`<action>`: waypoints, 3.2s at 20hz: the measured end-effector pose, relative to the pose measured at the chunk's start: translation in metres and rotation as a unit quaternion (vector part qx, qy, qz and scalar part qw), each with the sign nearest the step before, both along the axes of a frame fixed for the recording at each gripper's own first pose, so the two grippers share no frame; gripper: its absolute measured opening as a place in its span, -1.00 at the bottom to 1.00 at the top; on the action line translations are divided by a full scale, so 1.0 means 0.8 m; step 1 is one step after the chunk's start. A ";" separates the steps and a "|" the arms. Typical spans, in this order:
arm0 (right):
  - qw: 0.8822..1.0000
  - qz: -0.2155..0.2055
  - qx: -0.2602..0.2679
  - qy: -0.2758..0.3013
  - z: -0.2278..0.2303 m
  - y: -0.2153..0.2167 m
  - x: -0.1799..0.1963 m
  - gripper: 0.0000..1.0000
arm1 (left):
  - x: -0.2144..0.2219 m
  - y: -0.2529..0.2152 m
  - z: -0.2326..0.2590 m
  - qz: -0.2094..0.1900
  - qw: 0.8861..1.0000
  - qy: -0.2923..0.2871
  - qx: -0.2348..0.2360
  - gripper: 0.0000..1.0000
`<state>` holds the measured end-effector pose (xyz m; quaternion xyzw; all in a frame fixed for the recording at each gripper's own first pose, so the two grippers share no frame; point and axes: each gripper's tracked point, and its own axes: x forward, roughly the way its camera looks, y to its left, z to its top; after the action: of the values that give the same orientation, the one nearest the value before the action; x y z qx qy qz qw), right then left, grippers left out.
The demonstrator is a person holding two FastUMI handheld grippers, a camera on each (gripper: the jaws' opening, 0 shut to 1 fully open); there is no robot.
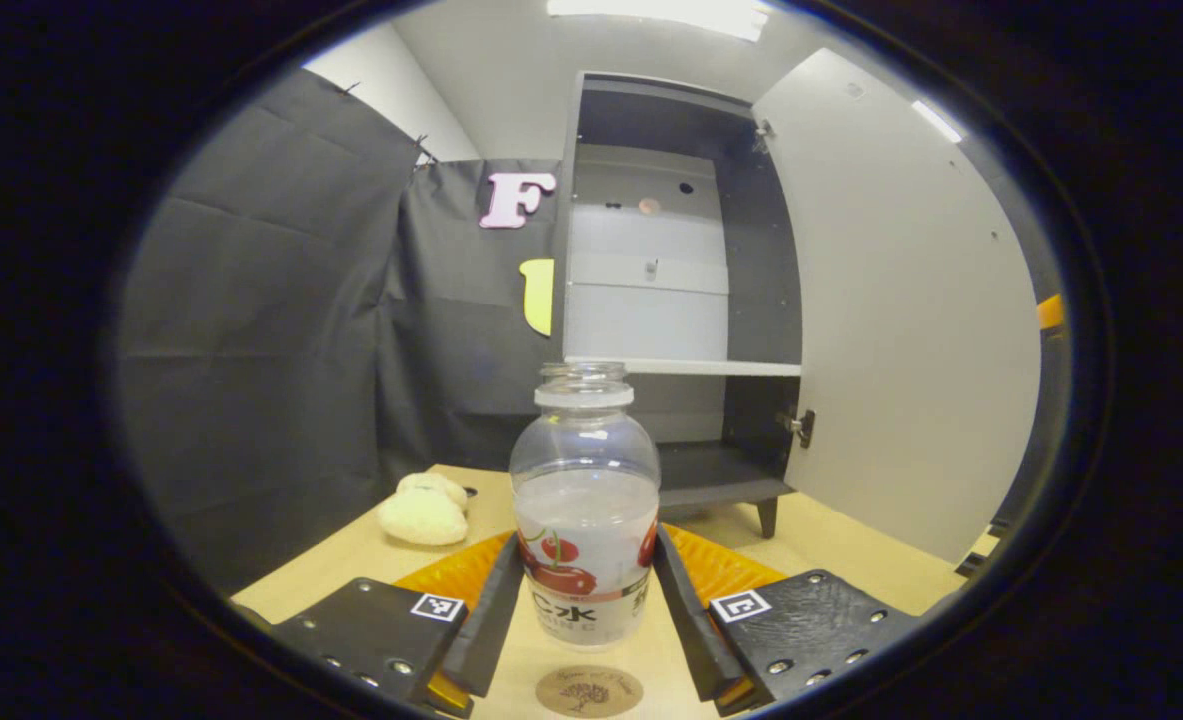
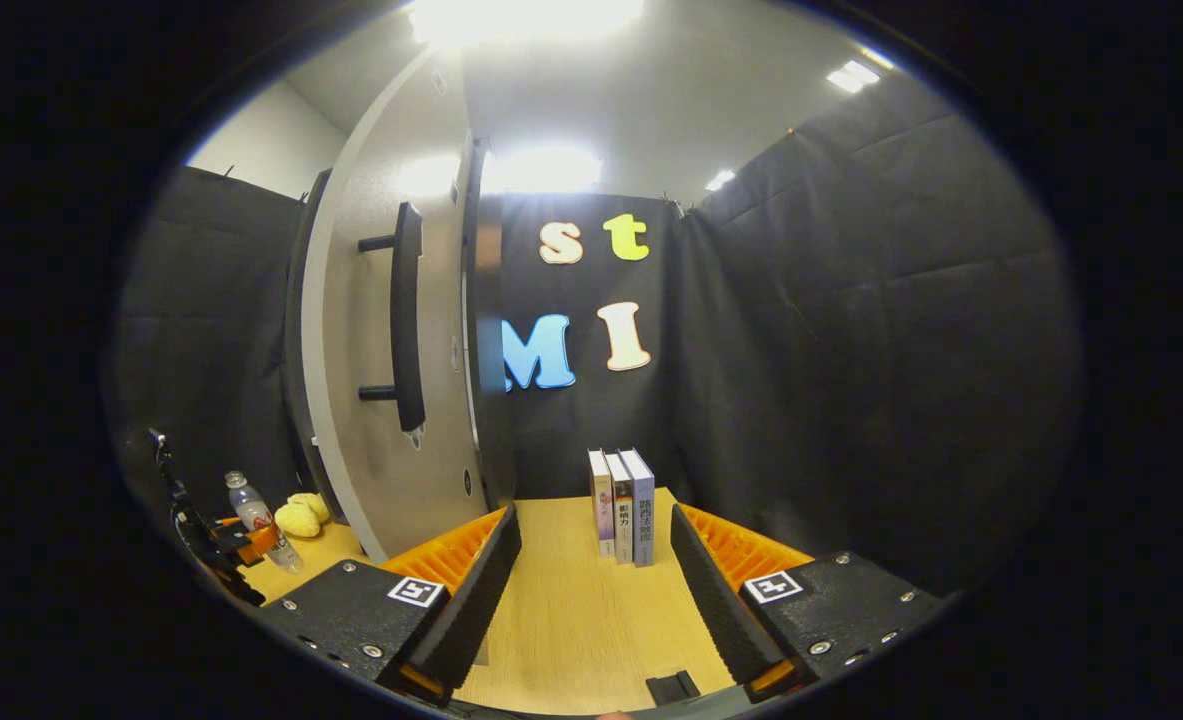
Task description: Open the cabinet door with the right hand, grasp the bottle in the cabinet with the left hand and place it on the coaster, then close the cabinet door with the right hand.
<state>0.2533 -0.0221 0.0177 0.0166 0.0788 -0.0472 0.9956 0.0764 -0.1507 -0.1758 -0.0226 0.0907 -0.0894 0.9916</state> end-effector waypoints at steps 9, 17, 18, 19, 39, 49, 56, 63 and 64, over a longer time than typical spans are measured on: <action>0.999 -0.011 -0.032 0.025 -0.003 -0.015 -0.007 0.87 | -0.032 0.005 -0.100 0.010 0.998 0.054 0.014 0.43; 0.999 -0.004 -0.018 0.046 -0.013 -0.006 -0.007 0.87 | -0.052 0.009 -0.126 0.019 0.997 0.071 0.013 0.45; 0.999 -0.001 -0.021 0.048 -0.012 -0.005 -0.010 0.87 | -0.054 0.008 -0.126 0.020 0.997 0.072 0.012 0.51; 0.999 -0.001 -0.028 0.045 -0.010 -0.009 -0.010 0.87 | -0.056 0.009 -0.127 0.021 0.997 0.073 0.014 0.51; 0.999 -0.007 0.015 -0.030 0.045 0.007 0.029 0.87 | -0.075 0.026 0.100 0.044 0.999 0.006 0.013 0.77; 0.996 -0.069 0.022 -0.047 0.062 0.007 0.034 0.83 | -0.073 0.133 0.170 0.089 0.996 -0.020 0.009 0.77; 0.996 -0.060 -0.013 -0.061 0.070 0.023 0.034 0.82 | -0.061 0.154 0.162 0.066 0.998 -0.022 0.006 0.73; 0.998 -0.014 0.005 -0.058 0.070 0.079 0.039 0.82 | -0.056 0.196 0.151 0.063 0.998 -0.018 0.001 0.77; 0.998 -0.012 0.004 -0.059 0.070 0.082 0.041 0.82 | -0.056 0.206 0.149 0.065 0.998 -0.018 0.002 0.77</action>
<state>0.2860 0.0434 0.0739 0.0241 0.0202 -0.0573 0.9979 0.0318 0.0138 -0.0564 -0.0250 0.0714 -0.0248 0.9968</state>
